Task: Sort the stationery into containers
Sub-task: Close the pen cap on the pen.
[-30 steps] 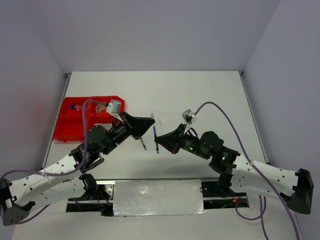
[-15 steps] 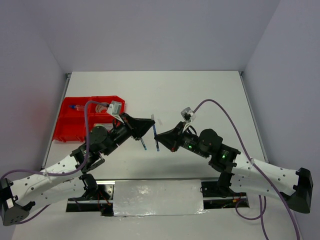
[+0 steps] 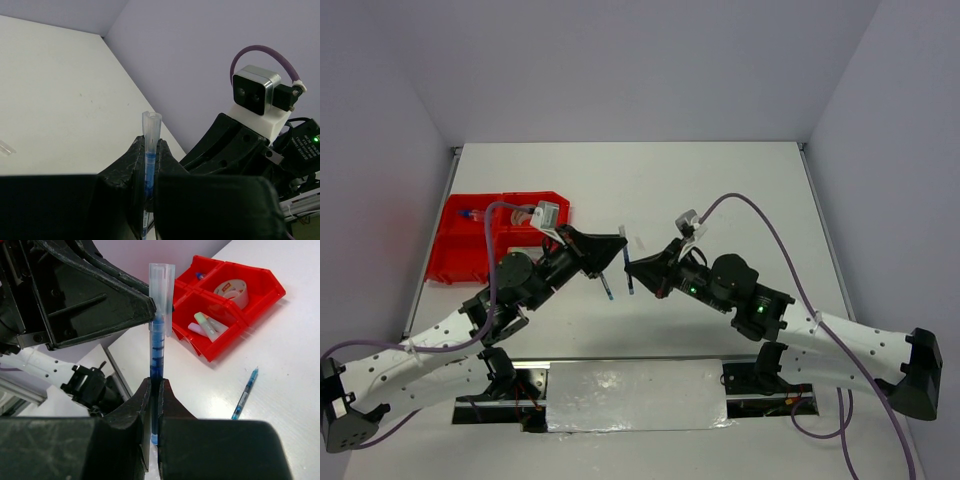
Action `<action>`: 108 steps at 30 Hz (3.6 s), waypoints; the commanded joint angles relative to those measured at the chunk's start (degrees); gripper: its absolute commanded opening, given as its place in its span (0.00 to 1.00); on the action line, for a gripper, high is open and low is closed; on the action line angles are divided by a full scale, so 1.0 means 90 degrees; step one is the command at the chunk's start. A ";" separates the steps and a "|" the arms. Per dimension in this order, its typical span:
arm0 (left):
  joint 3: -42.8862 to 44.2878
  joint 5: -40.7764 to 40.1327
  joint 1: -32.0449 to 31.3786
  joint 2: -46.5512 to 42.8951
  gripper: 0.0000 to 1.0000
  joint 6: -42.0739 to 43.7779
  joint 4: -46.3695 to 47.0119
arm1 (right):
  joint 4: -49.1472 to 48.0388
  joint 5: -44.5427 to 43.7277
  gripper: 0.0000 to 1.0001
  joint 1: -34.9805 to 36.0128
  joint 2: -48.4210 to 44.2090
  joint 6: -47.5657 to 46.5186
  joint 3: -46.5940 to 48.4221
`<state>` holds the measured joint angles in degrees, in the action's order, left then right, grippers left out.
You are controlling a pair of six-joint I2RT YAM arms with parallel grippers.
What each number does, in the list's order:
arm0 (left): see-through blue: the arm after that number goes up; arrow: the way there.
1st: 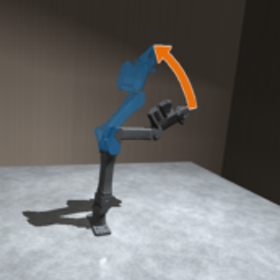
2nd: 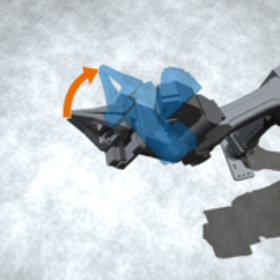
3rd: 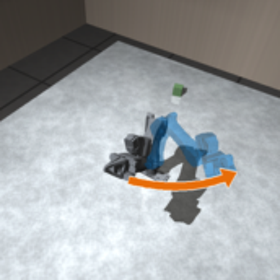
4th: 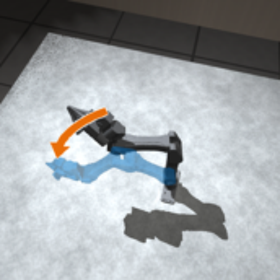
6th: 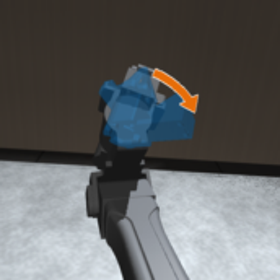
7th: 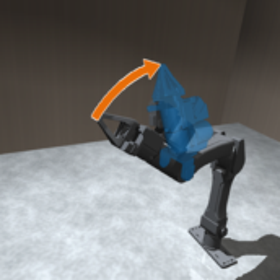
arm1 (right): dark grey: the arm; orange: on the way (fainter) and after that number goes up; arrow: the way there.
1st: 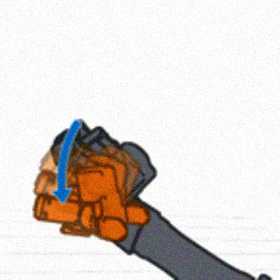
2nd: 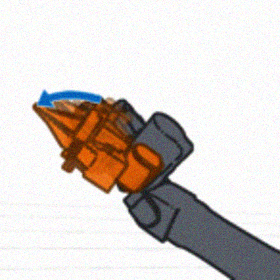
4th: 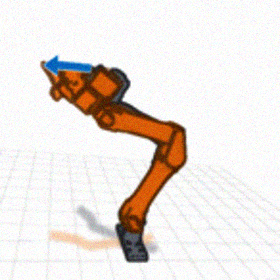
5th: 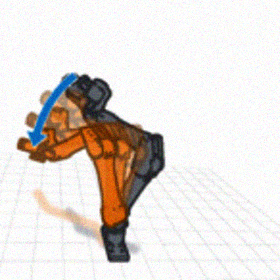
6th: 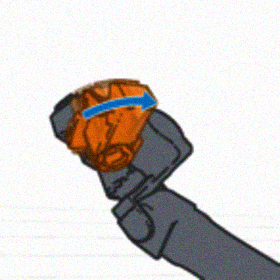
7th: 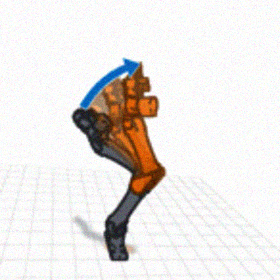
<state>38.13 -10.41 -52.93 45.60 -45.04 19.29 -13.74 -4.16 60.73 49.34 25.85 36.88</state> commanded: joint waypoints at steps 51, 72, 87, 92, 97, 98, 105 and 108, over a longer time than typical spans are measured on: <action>0.0383 0.2837 -0.0057 -0.0643 0.00 0.2094 0.0620 | -0.1042 0.2220 0.02 0.0000 0.0250 -0.1153 0.0619; 0.1652 0.1226 -0.0066 -0.0311 0.95 0.2377 -0.0844 | -0.0768 0.2084 0.00 0.0000 0.0436 -0.1348 0.0599; 0.1867 0.1224 -0.0057 -0.0077 0.65 0.2241 -0.0971 | -0.0437 0.1801 0.00 -0.0009 0.0543 -0.1348 0.0853; 0.1867 0.1401 -0.0066 0.0050 0.41 0.2201 -0.0952 | -0.0368 0.1576 0.00 0.0000 0.0572 -0.1319 0.0911; 0.1867 0.1518 -0.0057 0.0118 0.08 0.2172 -0.1039 | -0.0271 0.1566 0.00 0.0000 0.0660 -0.1329 0.1038; 0.1857 0.1567 -0.0057 0.0138 0.05 0.2162 -0.1040 | -0.0280 0.1566 0.00 0.0000 0.0670 -0.1319 0.1048; 0.1760 0.1567 -0.0057 0.0294 0.00 0.2172 -0.1293 | -0.0202 0.1244 0.00 -0.0019 0.0621 -0.1299 0.1408; 0.1497 0.1509 -0.0057 0.0284 0.00 0.2163 -0.1401 | -0.0163 0.0971 0.00 -0.0019 0.0514 -0.1309 0.1720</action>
<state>52.99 0.78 -52.95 47.55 -25.69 9.15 -10.59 8.47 60.62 54.94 14.57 45.69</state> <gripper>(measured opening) 0.218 0.179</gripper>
